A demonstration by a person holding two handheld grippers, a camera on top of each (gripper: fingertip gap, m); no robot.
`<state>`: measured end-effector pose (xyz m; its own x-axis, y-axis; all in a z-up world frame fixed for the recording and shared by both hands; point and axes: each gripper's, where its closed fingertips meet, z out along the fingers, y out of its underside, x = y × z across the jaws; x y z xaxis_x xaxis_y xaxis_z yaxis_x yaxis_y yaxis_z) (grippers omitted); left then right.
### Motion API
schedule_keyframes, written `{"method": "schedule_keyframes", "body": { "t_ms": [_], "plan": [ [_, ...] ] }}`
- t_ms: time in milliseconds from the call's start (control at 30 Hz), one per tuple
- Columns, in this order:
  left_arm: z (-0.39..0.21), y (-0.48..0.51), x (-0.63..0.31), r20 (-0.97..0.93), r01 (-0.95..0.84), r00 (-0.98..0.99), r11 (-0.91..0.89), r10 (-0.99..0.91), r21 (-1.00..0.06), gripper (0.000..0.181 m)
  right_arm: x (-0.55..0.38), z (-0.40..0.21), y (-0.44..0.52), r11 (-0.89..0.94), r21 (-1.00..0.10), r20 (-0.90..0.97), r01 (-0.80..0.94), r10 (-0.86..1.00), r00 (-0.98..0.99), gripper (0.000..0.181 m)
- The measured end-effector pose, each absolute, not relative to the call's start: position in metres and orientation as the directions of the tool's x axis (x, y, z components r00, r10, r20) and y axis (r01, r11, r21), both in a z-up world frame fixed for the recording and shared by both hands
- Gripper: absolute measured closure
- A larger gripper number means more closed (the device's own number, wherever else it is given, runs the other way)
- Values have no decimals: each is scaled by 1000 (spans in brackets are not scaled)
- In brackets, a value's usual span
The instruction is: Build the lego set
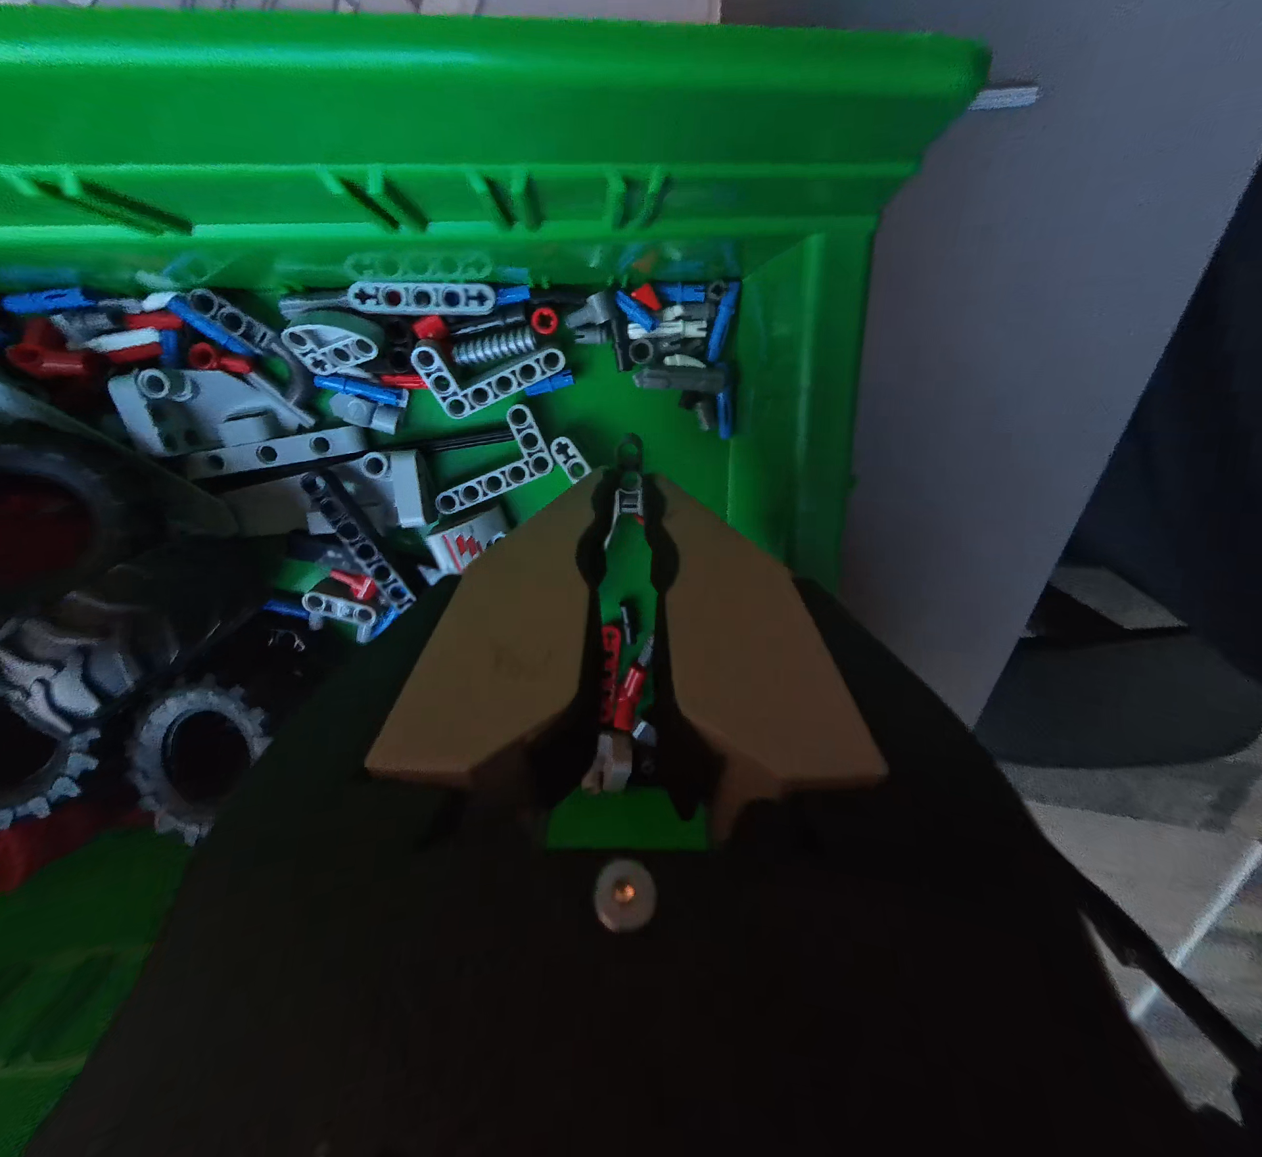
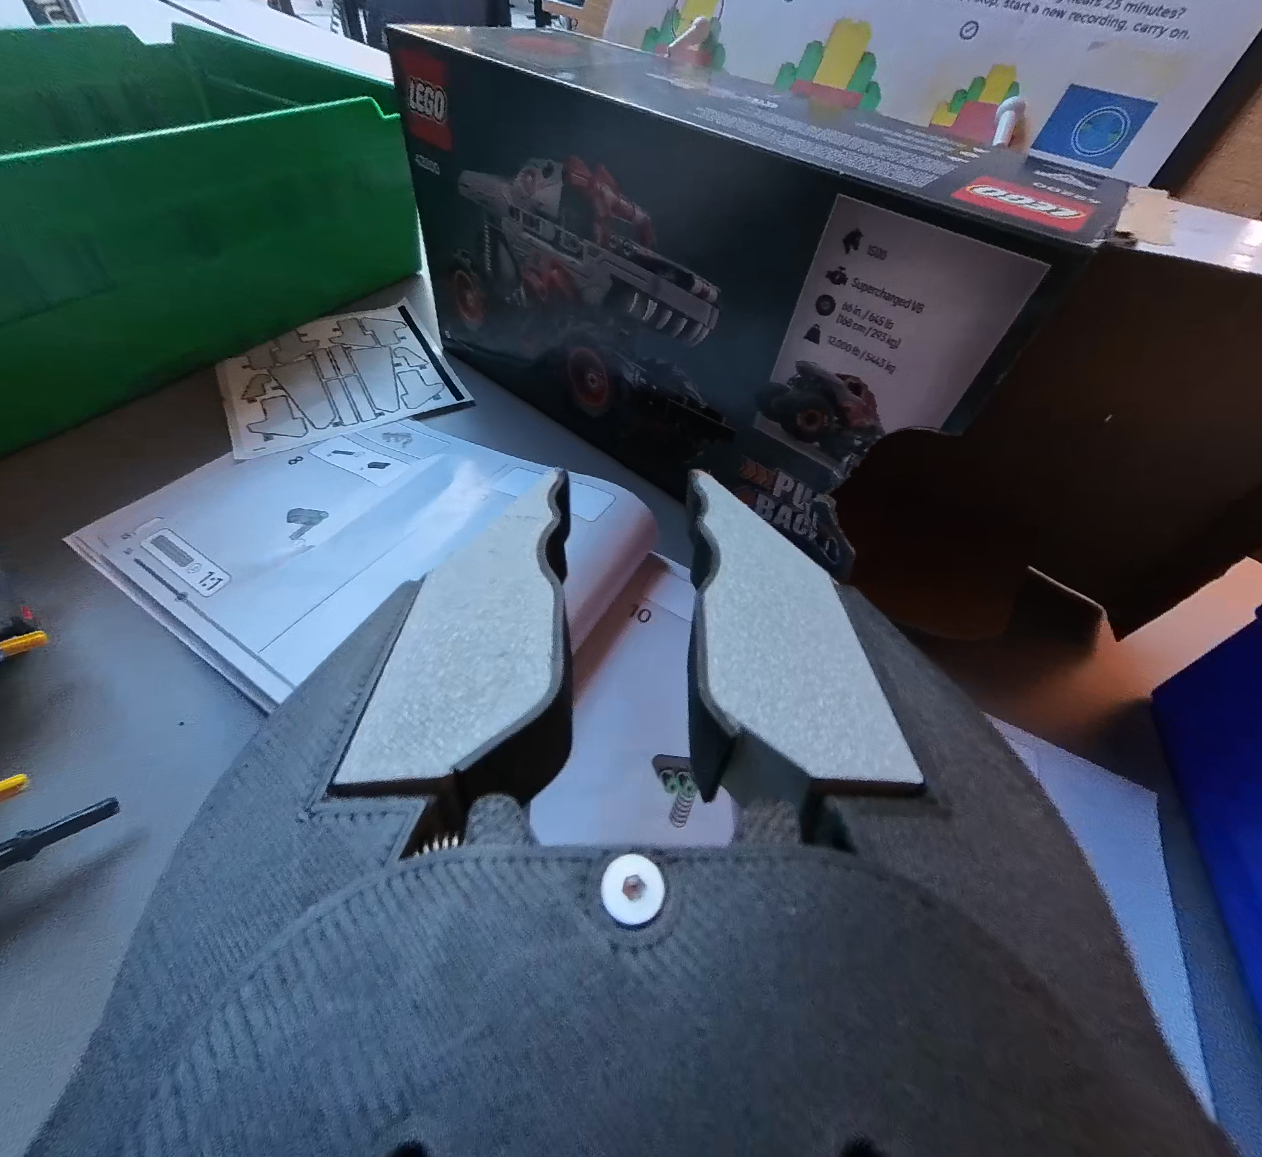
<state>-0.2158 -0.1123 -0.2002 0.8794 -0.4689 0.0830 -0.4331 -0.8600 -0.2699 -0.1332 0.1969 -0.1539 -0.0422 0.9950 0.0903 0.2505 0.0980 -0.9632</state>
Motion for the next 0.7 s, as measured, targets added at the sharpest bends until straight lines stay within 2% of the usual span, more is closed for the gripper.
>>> {"method": "schedule_keyframes", "body": {
  "t_ms": [100, 167, 267, 333, 467, 600, 700],
  "plan": [
    [-189, -109, -219, 49, -402, 898, -863, -436, -306, 175, -131, -150, 195, 88, -968, 79, 235, 996, -50, 150],
    [-171, -100, -211, 56, -372, 904, -845, -423, -383, 176, -130, -142, 188, 96, -974, 77, 207, 992, -95, 150],
    [-124, -79, -166, 272, -198, 869, -796, -412, -572, 176, -123, -125, 162, 161, -976, 126, 148, 967, -222, 149],
    [-87, -69, -131, 471, -53, 757, -761, -453, -646, 176, -113, -104, 136, 212, -975, 179, 69, 929, -323, 148],
    [-60, -67, -80, 664, 6, 540, -787, -516, -617, 175, -71, -67, 57, 272, -958, 272, -93, 755, -596, 155],
    [-70, -61, -38, 743, -59, 436, -840, -508, -540, 175, -32, -55, -6, 347, -906, 410, -242, 580, -703, 156],
    [-80, -54, -16, 780, -97, 399, -869, -481, -486, 175, -15, -57, -31, 403, -855, 504, -325, 504, -702, 160]
  ]
}}
